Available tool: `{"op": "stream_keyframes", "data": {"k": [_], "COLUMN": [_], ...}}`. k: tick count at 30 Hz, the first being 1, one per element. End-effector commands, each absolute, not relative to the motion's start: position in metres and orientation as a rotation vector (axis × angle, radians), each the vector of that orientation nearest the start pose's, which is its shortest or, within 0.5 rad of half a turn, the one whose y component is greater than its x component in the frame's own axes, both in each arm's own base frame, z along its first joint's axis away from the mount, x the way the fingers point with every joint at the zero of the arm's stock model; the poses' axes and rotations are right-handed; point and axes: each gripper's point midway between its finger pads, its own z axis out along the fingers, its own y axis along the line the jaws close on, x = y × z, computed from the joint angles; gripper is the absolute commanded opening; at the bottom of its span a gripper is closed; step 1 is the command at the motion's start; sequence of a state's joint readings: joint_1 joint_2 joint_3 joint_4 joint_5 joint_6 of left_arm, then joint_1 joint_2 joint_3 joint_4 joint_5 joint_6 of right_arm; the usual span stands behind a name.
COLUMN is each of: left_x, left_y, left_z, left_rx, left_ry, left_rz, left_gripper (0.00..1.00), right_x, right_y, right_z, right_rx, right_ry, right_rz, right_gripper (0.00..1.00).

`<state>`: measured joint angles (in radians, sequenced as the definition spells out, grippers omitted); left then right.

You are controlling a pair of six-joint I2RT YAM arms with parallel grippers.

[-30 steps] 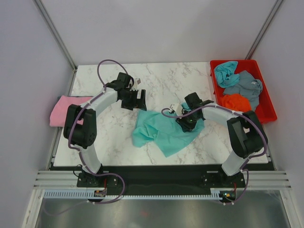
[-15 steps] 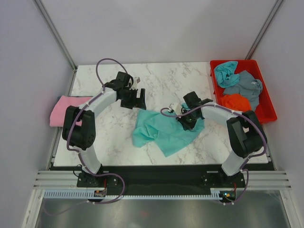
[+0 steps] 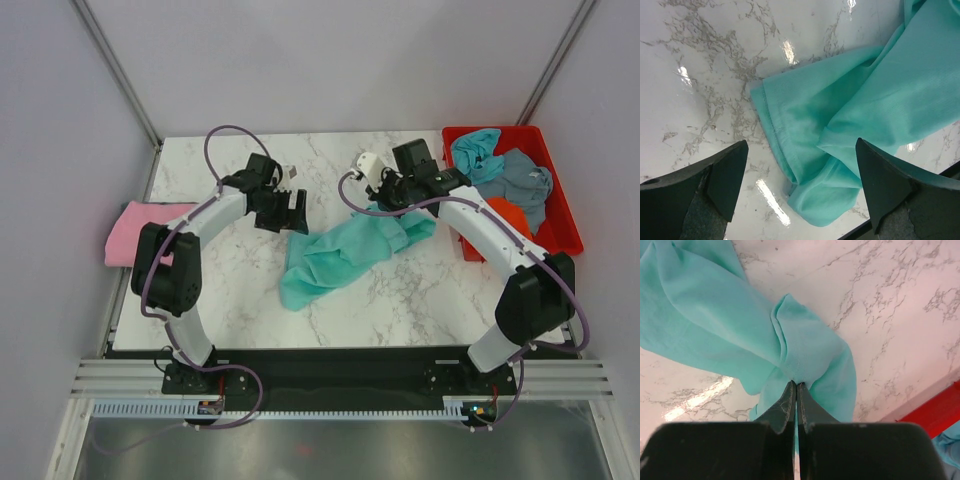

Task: Fold and stack the t-shirts
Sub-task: Flatten the tshirt out

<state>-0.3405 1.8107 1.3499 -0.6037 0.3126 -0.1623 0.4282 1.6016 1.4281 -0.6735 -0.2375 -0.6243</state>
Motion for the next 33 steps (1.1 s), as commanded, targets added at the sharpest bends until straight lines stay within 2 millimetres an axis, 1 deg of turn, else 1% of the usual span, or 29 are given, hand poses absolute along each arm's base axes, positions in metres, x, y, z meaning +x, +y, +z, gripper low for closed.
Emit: {"op": "stream_keyframes", "data": {"k": [1,4,6,7,8,10,11,13,14,15,16,17,18,19,20,22,23,24,26,27,29,31,32,33], "left_x": [0.364,0.361,0.359,0.358,0.353,0.349,0.341,0.33,0.322,0.318,0.314,0.306,0.304,0.302,0.302,0.301,0.303,0.304,0.305,0.305,0.31,0.313,0.316,0.317], "left_y": [-0.196,-0.195,-0.197,-0.199,-0.204,-0.211,-0.216,-0.219,-0.216,-0.214,-0.213,-0.209,-0.208,-0.207,-0.206,-0.205,-0.206,-0.207,-0.212,-0.214,-0.219,-0.22,-0.223,-0.223], "left_z": [0.098,0.087,0.079,0.079,0.078,0.08,0.08,0.082,0.077,0.078,0.076,0.066,0.066,0.062,0.059,0.053,0.053,0.052,0.045,0.042,0.039,0.039,0.042,0.043], "left_rx": [0.398,0.402,0.404,0.407,0.419,0.409,0.418,0.431,0.425,0.415,0.41,0.403,0.394,0.394,0.392,0.389,0.388,0.38,0.369,0.366,0.376,0.378,0.384,0.389], "left_ry": [2.594,2.617,2.641,2.645,2.652,2.661,2.675,2.684,2.707,2.706,2.714,2.735,2.733,2.741,2.746,2.768,2.769,2.775,2.799,2.805,2.812,2.817,2.808,2.805], "left_rz": [-0.569,-0.549,-0.562,-0.579,-0.635,-0.693,-0.743,-0.789,-0.788,-0.789,-0.789,-0.783,-0.776,-0.764,-0.755,-0.747,-0.752,-0.761,-0.785,-0.788,-0.794,-0.783,-0.785,-0.784], "left_gripper": [0.96,0.94,0.9,0.79,0.74,0.66,0.64,0.61,0.61,0.61,0.62,0.62,0.63,0.65,0.66,0.67,0.67,0.66,0.63,0.6,0.34,0.09,0.04,0.02], "right_x": [0.364,0.36,0.359,0.359,0.359,0.363,0.365,0.371,0.374,0.375,0.381,0.385,0.387,0.391,0.395,0.396,0.398,0.395,0.396,0.396,0.396,0.396,0.395,0.395], "right_y": [0.184,0.182,0.181,0.18,0.178,0.175,0.17,0.163,0.161,0.159,0.155,0.155,0.155,0.151,0.152,0.154,0.155,0.157,0.157,0.158,0.157,0.154,0.153,0.152], "right_z": [0.163,0.156,0.155,0.156,0.156,0.158,0.158,0.163,0.166,0.176,0.184,0.197,0.212,0.223,0.242,0.27,0.289,0.301,0.32,0.325,0.327,0.328,0.325,0.325], "right_rx": [-1.316,-1.32,-1.321,-1.318,-1.321,-1.306,-1.288,-1.25,-1.221,-1.188,-1.144,-1.105,-1.056,-1.022,-0.998,-0.975,-0.964,-0.961,-0.937,-0.927,-0.916,-0.908,-0.907,-0.905], "right_ry": [2.102,2.116,2.116,2.116,2.118,2.112,2.124,2.123,2.128,2.114,2.103,2.081,2.06,2.046,2.006,1.941,1.897,1.869,1.83,1.824,1.823,1.823,1.831,1.83], "right_rz": [0.201,0.203,0.2,0.197,0.184,0.151,0.115,0.082,0.08,0.079,0.075,0.077,0.089,0.087,0.086,0.091,0.091,0.1,0.099,0.102,0.103,0.095,0.091,0.089], "right_gripper": [0.02,0.01,0.0,0.0,0.0,0.0,0.0,0.0,0.0,0.0,0.0,0.0,0.0,0.0,0.0,0.0,0.0,0.0,0.0,0.0,0.0,0.0,0.0,0.0]}}
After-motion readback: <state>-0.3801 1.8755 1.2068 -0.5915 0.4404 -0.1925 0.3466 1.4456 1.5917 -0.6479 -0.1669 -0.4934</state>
